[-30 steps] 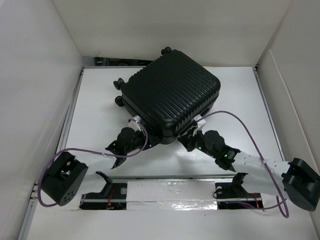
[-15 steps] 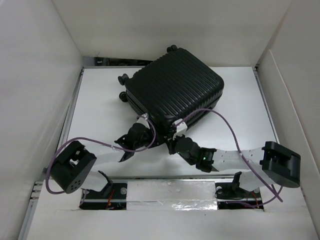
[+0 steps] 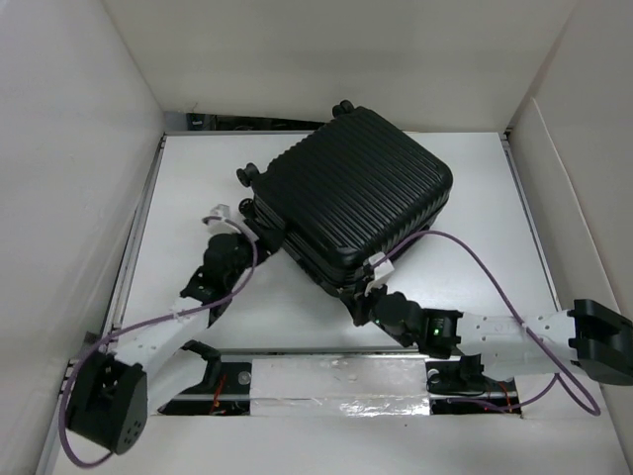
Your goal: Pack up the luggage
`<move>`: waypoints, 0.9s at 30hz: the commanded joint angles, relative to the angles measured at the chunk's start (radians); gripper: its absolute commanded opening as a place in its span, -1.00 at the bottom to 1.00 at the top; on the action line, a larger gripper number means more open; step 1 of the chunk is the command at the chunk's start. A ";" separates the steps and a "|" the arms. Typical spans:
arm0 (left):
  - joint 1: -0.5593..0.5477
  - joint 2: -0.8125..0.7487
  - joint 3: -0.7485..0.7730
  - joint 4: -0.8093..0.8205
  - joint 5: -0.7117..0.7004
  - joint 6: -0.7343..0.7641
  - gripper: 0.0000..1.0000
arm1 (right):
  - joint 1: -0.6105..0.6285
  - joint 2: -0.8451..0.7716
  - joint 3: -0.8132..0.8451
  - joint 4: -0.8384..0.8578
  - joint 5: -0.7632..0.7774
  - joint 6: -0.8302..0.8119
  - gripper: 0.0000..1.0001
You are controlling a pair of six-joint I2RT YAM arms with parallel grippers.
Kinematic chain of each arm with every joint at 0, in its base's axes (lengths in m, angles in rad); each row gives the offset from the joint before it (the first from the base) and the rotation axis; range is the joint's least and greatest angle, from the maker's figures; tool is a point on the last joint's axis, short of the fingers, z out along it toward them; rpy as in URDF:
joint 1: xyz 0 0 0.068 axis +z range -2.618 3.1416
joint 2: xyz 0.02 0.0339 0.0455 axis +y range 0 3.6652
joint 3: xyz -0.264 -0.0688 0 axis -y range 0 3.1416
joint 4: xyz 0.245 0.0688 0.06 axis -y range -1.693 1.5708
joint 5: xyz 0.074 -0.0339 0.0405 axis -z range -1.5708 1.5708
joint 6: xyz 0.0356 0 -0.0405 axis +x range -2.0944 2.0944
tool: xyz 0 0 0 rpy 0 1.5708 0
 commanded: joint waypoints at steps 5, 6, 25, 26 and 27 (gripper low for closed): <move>0.290 -0.031 0.223 0.025 -0.014 -0.136 0.60 | 0.082 -0.096 -0.042 0.056 -0.244 0.053 -1.00; 0.346 0.022 0.257 0.004 0.033 -0.156 0.61 | 0.091 -0.104 -0.047 0.053 -0.244 0.056 -1.00; 0.347 0.403 0.551 -0.073 0.121 -0.167 0.65 | 0.111 -0.072 -0.067 0.111 -0.244 0.066 -1.00; 0.347 0.415 0.570 -0.069 0.128 -0.175 0.64 | 0.111 -0.068 -0.065 0.112 -0.244 0.064 -1.00; 0.347 0.444 0.575 -0.046 0.147 -0.194 0.63 | 0.111 -0.067 -0.065 0.111 -0.241 0.066 -1.00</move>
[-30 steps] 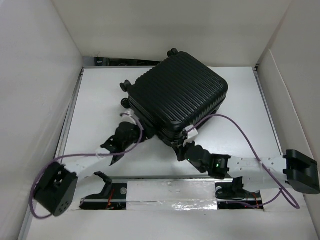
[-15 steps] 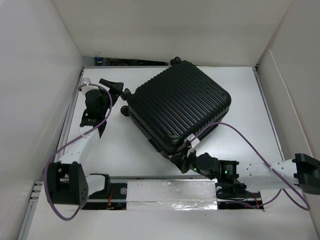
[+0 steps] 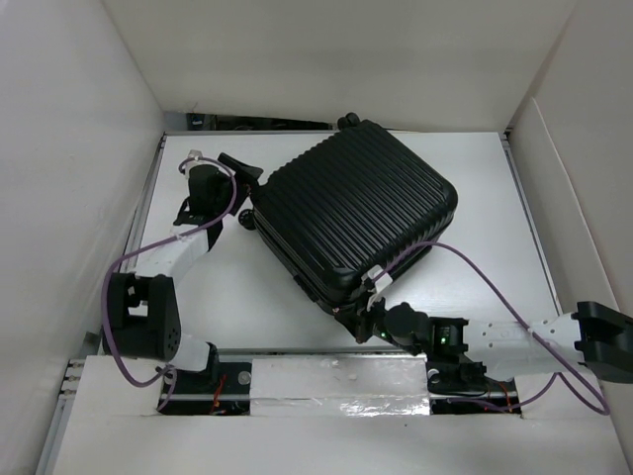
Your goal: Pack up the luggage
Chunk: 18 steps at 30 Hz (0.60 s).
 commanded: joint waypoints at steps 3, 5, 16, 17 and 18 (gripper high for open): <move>-0.012 0.073 0.082 0.086 0.038 -0.057 0.59 | 0.042 0.011 0.032 0.048 -0.078 0.021 -1.00; -0.021 0.091 0.083 0.108 0.042 -0.070 0.55 | 0.042 0.001 0.027 0.046 -0.072 0.022 -1.00; -0.021 0.199 -0.010 0.499 0.117 -0.183 -0.95 | 0.019 -0.040 0.018 0.040 -0.058 0.013 -1.00; -0.021 0.199 -0.041 0.537 0.122 -0.167 -1.00 | 0.019 -0.042 0.016 0.051 -0.066 0.010 -1.00; -0.021 0.196 -0.056 0.583 0.118 -0.158 -1.00 | -0.013 -0.045 0.012 0.062 -0.088 0.004 -1.00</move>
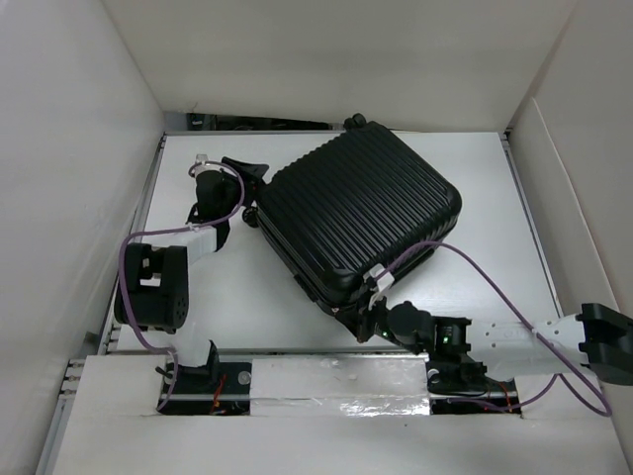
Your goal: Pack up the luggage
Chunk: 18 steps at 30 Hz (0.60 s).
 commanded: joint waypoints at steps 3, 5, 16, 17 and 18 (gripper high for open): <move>-0.017 -0.047 -0.136 0.338 -0.002 0.060 -1.00 | -0.116 -0.054 -0.026 0.121 -0.176 -0.002 -1.00; -0.006 -0.110 -0.188 0.334 -0.030 0.081 -1.00 | -0.174 -0.101 -0.048 0.135 -0.222 -0.017 -1.00; -0.082 -0.636 -0.695 0.317 -0.101 0.177 -1.00 | -0.753 -0.166 0.142 -0.051 -0.587 -0.239 -1.00; -0.082 -0.676 -0.715 0.294 -0.090 0.178 -1.00 | -0.806 -0.152 0.155 -0.052 -0.611 -0.245 -1.00; -0.113 -0.718 -0.744 0.244 -0.076 0.178 -1.00 | -0.816 -0.117 0.164 -0.055 -0.657 -0.245 -1.00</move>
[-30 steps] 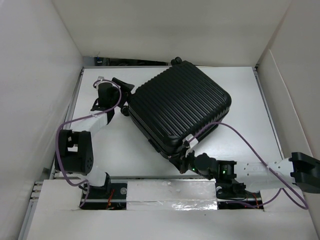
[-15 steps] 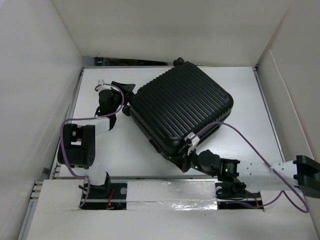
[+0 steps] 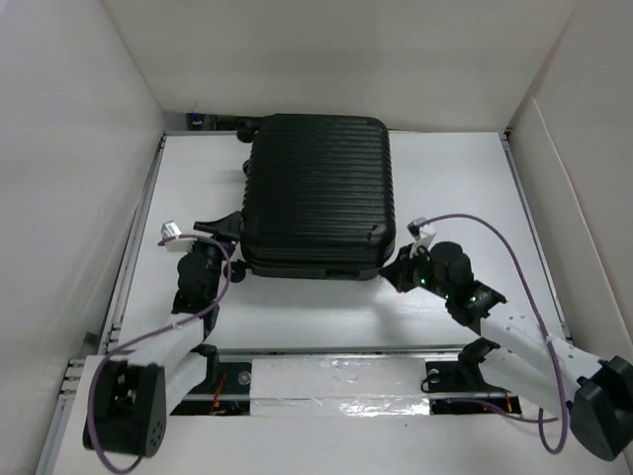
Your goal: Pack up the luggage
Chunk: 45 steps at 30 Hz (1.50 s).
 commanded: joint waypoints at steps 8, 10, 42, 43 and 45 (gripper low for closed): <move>-0.215 -0.344 -0.120 -0.222 0.243 0.077 -1.00 | 0.405 0.339 -0.038 0.645 0.188 0.166 -1.00; -0.286 -0.318 -0.109 -0.194 0.240 0.065 -1.00 | 0.489 0.469 0.020 0.707 0.300 0.198 -1.00; -0.975 0.220 0.490 -0.187 0.020 0.208 -0.22 | 0.434 0.202 -0.056 0.462 0.495 0.141 -1.00; -0.952 0.191 0.504 -0.238 -0.013 0.239 -0.02 | 0.422 0.155 -0.066 0.456 0.482 0.135 -1.00; -0.914 0.145 0.530 -0.356 -0.100 0.276 0.37 | 0.422 0.111 -0.086 0.419 0.478 0.125 -1.00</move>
